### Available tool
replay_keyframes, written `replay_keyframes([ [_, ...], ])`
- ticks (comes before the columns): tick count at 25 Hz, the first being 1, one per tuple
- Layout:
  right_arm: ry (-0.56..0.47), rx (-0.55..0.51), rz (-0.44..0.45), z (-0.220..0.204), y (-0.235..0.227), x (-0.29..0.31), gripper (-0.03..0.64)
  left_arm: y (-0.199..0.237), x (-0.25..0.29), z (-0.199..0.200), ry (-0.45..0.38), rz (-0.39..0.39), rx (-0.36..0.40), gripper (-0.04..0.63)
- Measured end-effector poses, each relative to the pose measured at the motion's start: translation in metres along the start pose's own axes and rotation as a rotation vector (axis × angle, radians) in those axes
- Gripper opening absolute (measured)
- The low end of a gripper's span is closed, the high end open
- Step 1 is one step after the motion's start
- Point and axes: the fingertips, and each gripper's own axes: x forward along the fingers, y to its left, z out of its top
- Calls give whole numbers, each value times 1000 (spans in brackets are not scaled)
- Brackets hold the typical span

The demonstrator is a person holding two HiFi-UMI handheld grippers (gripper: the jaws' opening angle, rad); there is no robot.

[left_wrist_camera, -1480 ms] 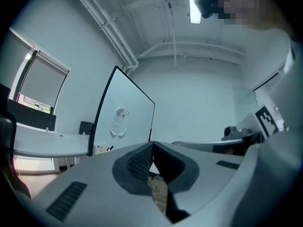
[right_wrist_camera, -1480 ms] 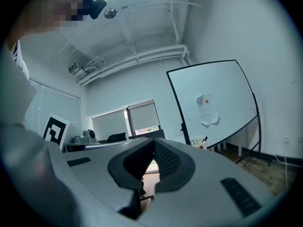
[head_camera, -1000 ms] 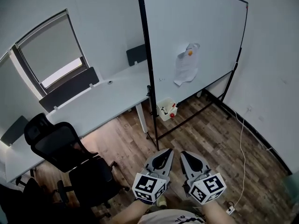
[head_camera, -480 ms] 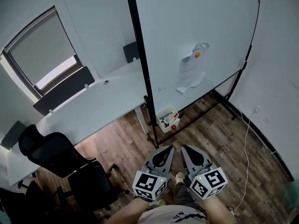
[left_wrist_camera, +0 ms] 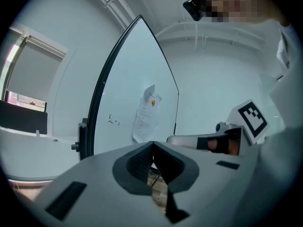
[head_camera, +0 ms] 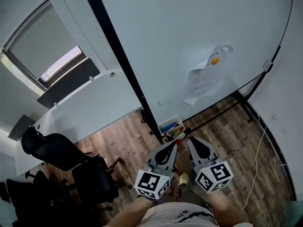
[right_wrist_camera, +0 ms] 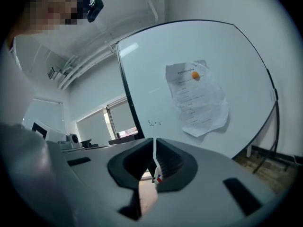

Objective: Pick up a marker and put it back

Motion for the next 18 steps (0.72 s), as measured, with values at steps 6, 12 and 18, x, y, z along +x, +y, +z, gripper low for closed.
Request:
replay_keyframes([
  [6,60,53,-43,-32,-39,26,17,16,26,-16,48,8,-19,11],
  [12,120,117,-121,-82,-77,47,94,35,37,-35,79,11,-43,11],
  [18,158,236,-153,-122,-100,64,121,46,42,-50,107,-4,-42,11],
])
